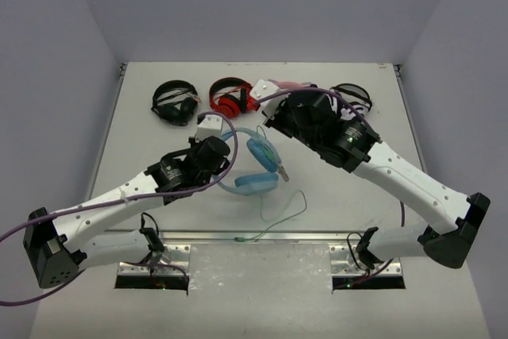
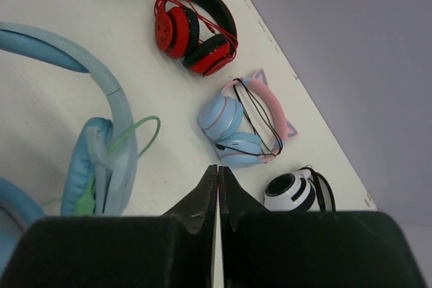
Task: Wrap the headphones
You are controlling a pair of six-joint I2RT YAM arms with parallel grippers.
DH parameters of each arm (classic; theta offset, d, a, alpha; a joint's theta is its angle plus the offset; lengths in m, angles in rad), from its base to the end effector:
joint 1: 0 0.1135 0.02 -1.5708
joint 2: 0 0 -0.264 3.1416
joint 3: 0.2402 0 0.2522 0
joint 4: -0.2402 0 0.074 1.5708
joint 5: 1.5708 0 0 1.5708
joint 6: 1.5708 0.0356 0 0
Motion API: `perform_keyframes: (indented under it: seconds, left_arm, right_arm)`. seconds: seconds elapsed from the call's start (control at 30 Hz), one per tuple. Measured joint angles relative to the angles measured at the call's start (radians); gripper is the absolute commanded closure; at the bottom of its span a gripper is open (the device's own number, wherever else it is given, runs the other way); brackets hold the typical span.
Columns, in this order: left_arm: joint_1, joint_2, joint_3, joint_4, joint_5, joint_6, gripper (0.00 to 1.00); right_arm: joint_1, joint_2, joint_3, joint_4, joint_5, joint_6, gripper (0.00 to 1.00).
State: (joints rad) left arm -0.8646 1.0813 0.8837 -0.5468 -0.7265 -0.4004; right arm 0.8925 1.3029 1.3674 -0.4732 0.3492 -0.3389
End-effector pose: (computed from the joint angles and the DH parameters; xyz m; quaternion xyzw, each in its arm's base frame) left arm 0.1620 -0.1534 0.2891 0.0581 0.8659 0.0406 0.4951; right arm 0.1910 0.2176 0.4010 -0.3976 0.7271 0.0080 0.5597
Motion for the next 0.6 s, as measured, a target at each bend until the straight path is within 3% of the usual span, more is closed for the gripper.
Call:
perform_keyframes:
  seconds: [0.13, 0.23, 0.33, 0.37, 0.5, 0.6]
  left_arm:
    - [-0.008, -0.029, -0.002, -0.001, 0.013, 0.004, 1.0]
    - [-0.008, -0.031, 0.001, -0.012, 0.009, -0.009, 1.0]
    - [-0.008, -0.025, 0.03, -0.09, -0.032, -0.059, 1.0]
    - [-0.008, -0.023, 0.047, -0.121, -0.055, -0.079, 1.0]
    - [-0.008, -0.024, 0.137, -0.217, -0.145, -0.158, 1.0]
    - [-0.008, -0.066, 0.175, -0.224, -0.195, -0.202, 1.0]
  right_arm:
    - [-0.046, 0.007, -0.001, -0.003, -0.04, 0.023, 0.6]
    - [-0.061, 0.0, -0.009, -0.002, -0.07, 0.055, 0.49]
    - [-0.135, -0.039, -0.059, -0.01, -0.134, 0.134, 0.1]
    - [-0.189, -0.061, -0.085, -0.018, -0.164, 0.166, 0.01]
    - [-0.388, -0.174, -0.234, -0.033, -0.203, 0.325, 0.01]
    - [-0.473, -0.301, -0.427, 0.003, -0.29, 0.433, 0.08]
